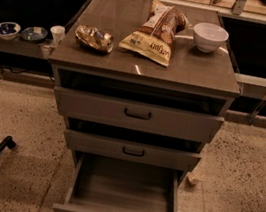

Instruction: Close bottom drawer

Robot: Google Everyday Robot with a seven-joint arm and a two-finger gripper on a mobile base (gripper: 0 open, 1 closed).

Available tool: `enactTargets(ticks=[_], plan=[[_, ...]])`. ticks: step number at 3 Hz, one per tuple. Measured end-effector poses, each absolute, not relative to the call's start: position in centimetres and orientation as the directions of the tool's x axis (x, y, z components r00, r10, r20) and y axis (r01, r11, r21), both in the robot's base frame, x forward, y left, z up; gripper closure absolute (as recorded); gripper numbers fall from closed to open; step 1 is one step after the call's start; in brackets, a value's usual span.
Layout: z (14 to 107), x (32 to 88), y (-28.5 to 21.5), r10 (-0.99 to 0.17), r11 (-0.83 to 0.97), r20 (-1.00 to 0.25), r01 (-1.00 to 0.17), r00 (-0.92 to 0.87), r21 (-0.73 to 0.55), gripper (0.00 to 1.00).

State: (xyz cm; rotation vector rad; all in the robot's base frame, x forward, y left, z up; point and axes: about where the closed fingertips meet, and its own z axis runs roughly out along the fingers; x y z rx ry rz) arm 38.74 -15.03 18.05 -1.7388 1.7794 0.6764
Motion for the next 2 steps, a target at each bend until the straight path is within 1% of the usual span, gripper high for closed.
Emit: enactTargets(ticks=[2], plan=[[17.2,41.9,-15.0,-0.709,0.112,-0.705,-0.99,-0.02,-0.085,1.0]])
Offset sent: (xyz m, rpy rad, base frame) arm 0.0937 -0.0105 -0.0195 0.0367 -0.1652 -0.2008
